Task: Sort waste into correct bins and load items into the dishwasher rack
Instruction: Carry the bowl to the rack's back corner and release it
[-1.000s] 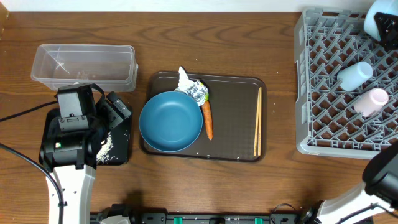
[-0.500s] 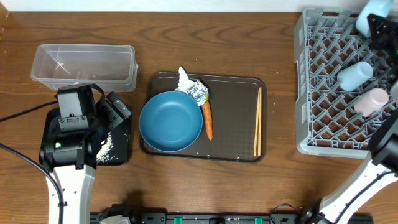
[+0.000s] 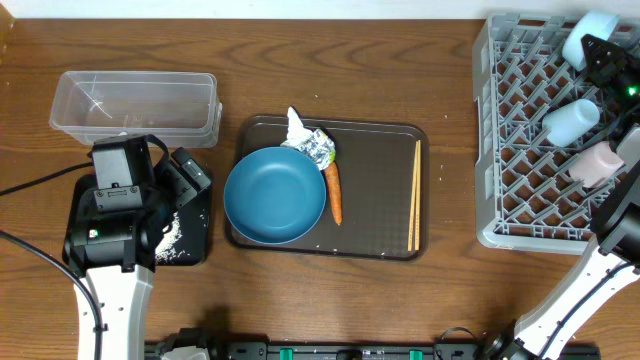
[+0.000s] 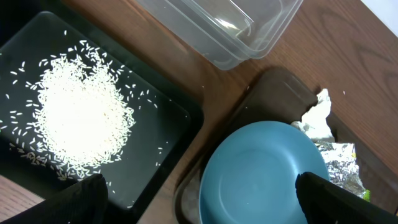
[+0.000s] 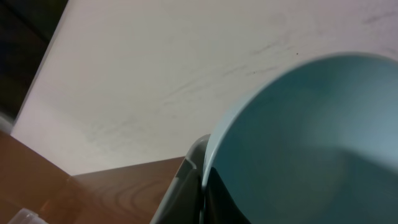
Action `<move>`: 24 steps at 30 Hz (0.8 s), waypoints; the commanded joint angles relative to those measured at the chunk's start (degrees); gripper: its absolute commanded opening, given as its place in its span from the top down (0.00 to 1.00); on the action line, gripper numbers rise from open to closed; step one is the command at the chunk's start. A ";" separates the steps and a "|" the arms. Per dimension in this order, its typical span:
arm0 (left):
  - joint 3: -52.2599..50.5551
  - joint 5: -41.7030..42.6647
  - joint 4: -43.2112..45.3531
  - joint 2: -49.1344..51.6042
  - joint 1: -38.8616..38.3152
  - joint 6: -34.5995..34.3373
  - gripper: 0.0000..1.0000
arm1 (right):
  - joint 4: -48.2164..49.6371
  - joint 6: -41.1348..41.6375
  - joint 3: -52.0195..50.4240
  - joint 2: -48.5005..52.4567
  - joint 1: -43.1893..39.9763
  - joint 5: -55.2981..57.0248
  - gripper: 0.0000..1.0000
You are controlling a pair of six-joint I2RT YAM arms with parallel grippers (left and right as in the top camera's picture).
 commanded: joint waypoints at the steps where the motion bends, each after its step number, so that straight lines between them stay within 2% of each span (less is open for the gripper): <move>1: 0.98 -0.50 -0.15 0.11 0.24 -0.09 0.01 | -2.21 1.25 0.42 1.05 -2.14 -1.36 0.97; 12: 0.98 -0.50 -0.15 0.11 0.24 -0.09 0.01 | -4.52 1.25 0.42 1.03 -6.64 -5.31 0.88; 17: 0.98 -0.50 -0.15 0.11 0.24 -0.09 0.01 | -4.52 3.80 0.44 0.28 -8.04 -6.21 0.79; 24: 0.98 -0.50 -0.15 0.11 0.24 -0.09 0.01 | -9.62 3.91 0.42 -4.37 -9.99 -4.79 0.78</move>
